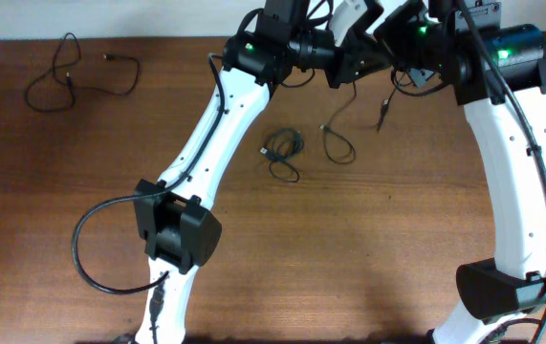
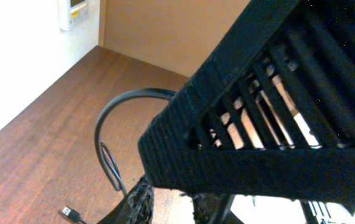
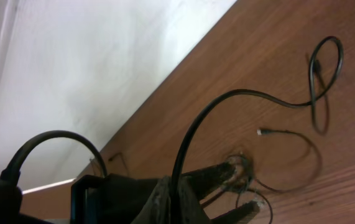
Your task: Untangle cables
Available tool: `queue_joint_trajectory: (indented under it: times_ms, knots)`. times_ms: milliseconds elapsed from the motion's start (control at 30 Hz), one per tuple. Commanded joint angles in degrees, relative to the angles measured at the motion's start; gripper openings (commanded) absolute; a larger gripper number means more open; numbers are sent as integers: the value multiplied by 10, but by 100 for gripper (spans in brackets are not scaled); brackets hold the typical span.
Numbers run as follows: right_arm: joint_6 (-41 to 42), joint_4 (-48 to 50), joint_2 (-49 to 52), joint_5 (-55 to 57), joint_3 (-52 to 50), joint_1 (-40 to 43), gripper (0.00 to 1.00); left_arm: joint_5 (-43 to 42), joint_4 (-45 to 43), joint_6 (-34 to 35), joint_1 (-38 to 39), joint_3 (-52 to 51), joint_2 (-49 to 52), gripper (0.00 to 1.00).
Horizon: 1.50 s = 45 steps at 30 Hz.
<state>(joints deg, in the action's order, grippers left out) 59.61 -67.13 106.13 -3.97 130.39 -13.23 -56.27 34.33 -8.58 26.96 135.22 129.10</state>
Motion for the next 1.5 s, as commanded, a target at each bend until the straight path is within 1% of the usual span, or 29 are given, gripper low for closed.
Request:
queue_joint_trajectory:
  times_ms: [0, 33, 100, 133, 167, 200, 267, 300, 367, 400, 500, 533, 567, 600, 633, 667, 767, 800, 867, 900, 933, 1000, 1033, 1167, 1200, 1300, 1400, 1467]
  knots:
    - [-2, -16, -3, 58, 4, -2, 4, 16, -1, 0, -3, 4, -21, 0]
    - [-11, -24, -3, 95, 4, -2, 9, 17, -1, 0, -3, 4, -21, 0]
    - [-25, -42, -3, 155, 4, -2, 27, 17, -1, 0, -4, 4, -21, 0]
    - [-47, -47, -3, 173, 4, -2, 40, 16, -1, 0, -4, 4, -21, 0]
    - [-73, -53, -3, 188, 4, -2, 63, 16, 0, 0, -4, 4, -21, 0]
    - [-97, -63, -3, 203, 4, -1, 83, 16, 0, 0, -4, 4, -21, 0]
    - [-104, -85, -3, 216, 4, 9, 98, 15, 0, 0, -4, 4, -22, 0]
    - [-103, -100, -3, 216, 4, 20, 100, -2, -3, 0, -4, 4, -22, 0]
    - [-104, -133, -3, 209, 4, 44, 99, -44, -21, 0, -4, 9, -22, 0]
    - [-114, -161, -3, 205, 4, 69, 99, -37, -39, 31, -6, 15, -23, 0]
    - [-178, -176, -3, 158, 4, 119, 99, -27, -92, 162, -21, 19, -23, 0]
    - [-178, -177, -3, 134, 4, 135, 99, -38, -101, 181, -24, 19, -23, 0]
    - [-178, -177, -1, 103, 4, 151, 98, -58, -111, 184, -24, 19, -23, 0]
    - [-179, -177, 2, 57, 4, 169, 98, -100, -131, 184, -24, 19, -23, 0]
    - [-184, -177, 5, 39, 3, 175, 99, -123, -142, 185, -23, 19, -24, 0]
    - [-194, -175, 9, 29, 3, 175, 98, -138, -150, 195, -23, 19, -25, 0]
    - [-190, -160, 32, -7, 3, 170, 99, -178, -195, 245, -22, 19, -26, 0]
    - [-185, -150, 46, -34, 3, 170, 100, -186, -199, 245, -22, 19, -26, 0]
    - [-185, -143, 65, -82, 3, 170, 78, -186, -198, 245, -21, 19, -26, 0]
    - [-185, -141, 75, -107, 3, 169, 75, -186, -198, 245, -20, 19, -26, 0]
    - [-185, -139, 87, -120, 3, 166, 75, -186, -200, 245, -20, 19, -26, 0]
    - [-185, -136, 104, -122, 3, 162, 69, -186, -200, 245, -20, 19, -26, 0]
    - [-185, -136, 107, -129, 3, 162, 68, -186, -200, 245, -20, 19, -26, 0]
    - [-185, -136, 118, -221, 3, 158, 67, -183, -200, 244, -20, 19, -26, 0]
    - [-185, -137, 118, -237, 3, 159, 65, -183, -200, 244, -20, 19, -26, 0]
    - [-185, -155, 118, -264, 3, 159, 63, -172, -199, 244, -20, 19, -26, 0]
    - [-185, -167, 118, -262, 3, 156, 63, -173, -200, 244, -20, 19, -26, 0]
    - [-177, -166, 119, -225, 3, 147, 62, -175, -200, 245, -19, 19, -26, 0]
